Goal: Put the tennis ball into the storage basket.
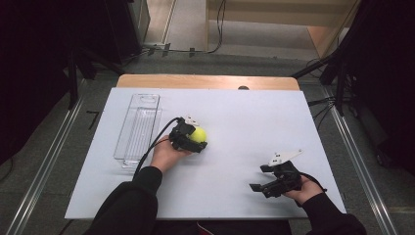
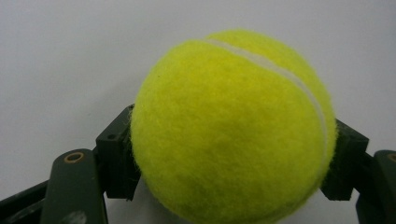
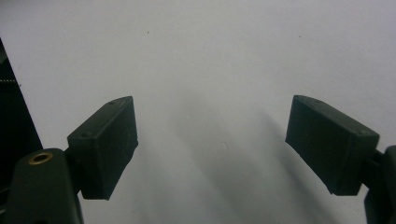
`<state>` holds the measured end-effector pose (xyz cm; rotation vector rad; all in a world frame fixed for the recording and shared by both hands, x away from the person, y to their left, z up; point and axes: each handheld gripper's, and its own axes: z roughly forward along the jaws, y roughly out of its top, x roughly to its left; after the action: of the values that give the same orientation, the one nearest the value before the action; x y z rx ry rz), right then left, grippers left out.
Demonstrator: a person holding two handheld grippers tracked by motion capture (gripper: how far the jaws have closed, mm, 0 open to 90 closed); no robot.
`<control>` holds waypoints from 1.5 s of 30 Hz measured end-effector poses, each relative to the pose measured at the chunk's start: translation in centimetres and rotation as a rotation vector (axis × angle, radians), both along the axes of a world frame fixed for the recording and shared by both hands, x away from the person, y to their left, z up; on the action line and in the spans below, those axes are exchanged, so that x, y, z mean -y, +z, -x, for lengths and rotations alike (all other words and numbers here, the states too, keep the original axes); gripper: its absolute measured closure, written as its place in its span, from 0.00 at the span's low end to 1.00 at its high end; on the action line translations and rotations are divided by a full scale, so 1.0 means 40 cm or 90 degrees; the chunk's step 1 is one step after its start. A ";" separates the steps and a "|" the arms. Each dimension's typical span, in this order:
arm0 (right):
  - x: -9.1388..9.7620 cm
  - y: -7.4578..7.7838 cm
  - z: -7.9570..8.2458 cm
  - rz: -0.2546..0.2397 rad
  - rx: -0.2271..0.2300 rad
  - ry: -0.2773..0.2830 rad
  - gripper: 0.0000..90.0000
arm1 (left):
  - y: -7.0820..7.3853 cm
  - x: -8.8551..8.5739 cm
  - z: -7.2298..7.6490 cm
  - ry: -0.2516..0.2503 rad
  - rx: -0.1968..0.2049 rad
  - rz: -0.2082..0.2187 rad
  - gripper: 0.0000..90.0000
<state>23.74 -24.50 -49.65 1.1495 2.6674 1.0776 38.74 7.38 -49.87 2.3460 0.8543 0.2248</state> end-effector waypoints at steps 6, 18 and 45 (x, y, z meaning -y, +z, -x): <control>0.000 0.000 0.000 -0.001 0.000 -0.001 0.16 | 0.001 -0.002 -0.001 -0.002 -0.004 0.000 0.28; 0.000 0.000 0.000 -0.001 0.000 -0.002 0.16 | 0.006 -0.002 -0.003 0.003 -0.018 0.005 0.29; 0.000 0.001 0.000 0.001 0.001 -0.001 0.16 | 0.102 -0.010 0.017 -0.007 -0.017 0.025 0.29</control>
<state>23.73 -24.52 -49.62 1.1506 2.6654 1.0750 38.06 7.79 -45.79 2.3208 0.8502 0.1710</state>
